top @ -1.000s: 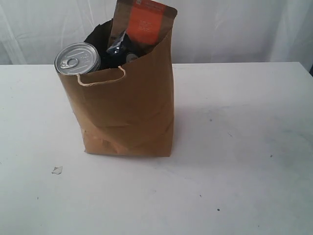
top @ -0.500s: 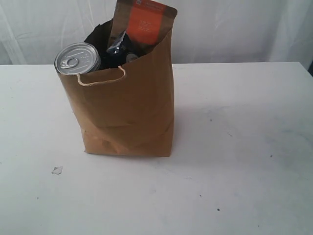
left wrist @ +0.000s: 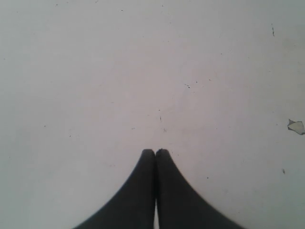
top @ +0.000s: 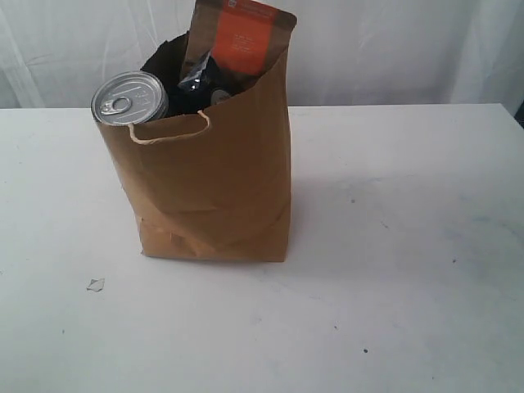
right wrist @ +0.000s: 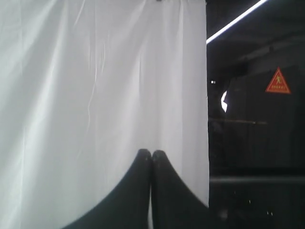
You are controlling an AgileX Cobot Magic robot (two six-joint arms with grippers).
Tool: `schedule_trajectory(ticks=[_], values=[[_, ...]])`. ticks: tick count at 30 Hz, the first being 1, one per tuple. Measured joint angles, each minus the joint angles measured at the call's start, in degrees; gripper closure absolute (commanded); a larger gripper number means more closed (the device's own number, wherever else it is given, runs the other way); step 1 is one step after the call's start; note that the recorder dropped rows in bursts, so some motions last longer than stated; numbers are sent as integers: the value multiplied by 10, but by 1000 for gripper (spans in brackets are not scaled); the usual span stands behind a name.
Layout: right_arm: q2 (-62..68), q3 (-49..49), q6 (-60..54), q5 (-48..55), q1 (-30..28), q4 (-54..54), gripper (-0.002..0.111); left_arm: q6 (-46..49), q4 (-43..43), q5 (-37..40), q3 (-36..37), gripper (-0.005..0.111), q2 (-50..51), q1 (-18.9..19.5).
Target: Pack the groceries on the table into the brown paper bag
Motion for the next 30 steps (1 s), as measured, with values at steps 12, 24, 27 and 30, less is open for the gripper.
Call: schedule_trajectory(ticks=[12,24,27,30], values=[[-33,36,-11,6,0,1,108,0,0,0,0,107,0,0],[-32,320,-34,-5,0,6,108,0,0,0,0,107,0,0],[-32,338,-34,-7,0,6,108,0,0,0,0,107,0,0],[-32,348,-34,9,0,6,108,0,0,0,0,107,0,0]])
